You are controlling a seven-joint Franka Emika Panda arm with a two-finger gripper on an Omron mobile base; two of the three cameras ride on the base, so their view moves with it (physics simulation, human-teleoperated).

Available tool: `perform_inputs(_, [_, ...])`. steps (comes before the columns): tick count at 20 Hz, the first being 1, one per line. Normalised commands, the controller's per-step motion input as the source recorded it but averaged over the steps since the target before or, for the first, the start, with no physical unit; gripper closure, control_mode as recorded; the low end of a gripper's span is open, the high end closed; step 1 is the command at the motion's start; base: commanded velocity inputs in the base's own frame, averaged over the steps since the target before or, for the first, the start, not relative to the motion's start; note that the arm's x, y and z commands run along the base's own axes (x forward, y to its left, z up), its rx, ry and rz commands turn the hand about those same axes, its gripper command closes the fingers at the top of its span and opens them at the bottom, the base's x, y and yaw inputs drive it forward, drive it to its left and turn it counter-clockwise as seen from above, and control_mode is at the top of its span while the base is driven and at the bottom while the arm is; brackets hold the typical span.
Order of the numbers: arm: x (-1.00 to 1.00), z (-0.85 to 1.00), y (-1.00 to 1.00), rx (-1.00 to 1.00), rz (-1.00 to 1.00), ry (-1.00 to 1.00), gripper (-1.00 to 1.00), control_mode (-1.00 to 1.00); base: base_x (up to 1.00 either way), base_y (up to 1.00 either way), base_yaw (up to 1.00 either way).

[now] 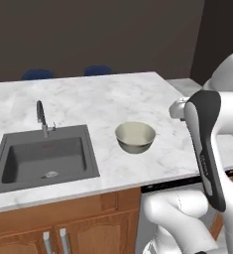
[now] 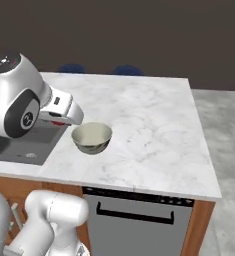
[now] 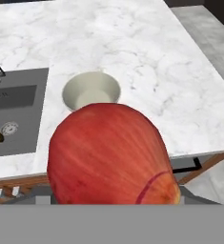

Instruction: Pick the onions from the cabinet and place them in one bowl. Pick the avocado from the sink and place it in the other bowl.

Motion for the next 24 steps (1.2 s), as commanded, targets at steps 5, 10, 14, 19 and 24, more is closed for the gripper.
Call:
perform_inputs(5, [0.00,0.00,0.00,0.00,0.00,0.00,1.00,1.00,0.40,0.24,0.03])
perform_inputs(10, [0.00,0.00,0.00,0.00,0.00,0.00,1.00,1.00,0.38,0.24,0.03])
perform_inputs(14, [0.00,0.00,0.00,0.00,0.00,0.00,1.00,1.00,0.33,0.30,0.04])
perform_inputs(19, [0.45,-0.09,0.25,0.00,0.03,0.01,1.00,-1.00,0.00,0.00,0.00])
perform_inputs(24, [0.62,-0.09,0.11,0.00,0.02,0.04,1.00,-1.00,0.00,0.00,0.00])
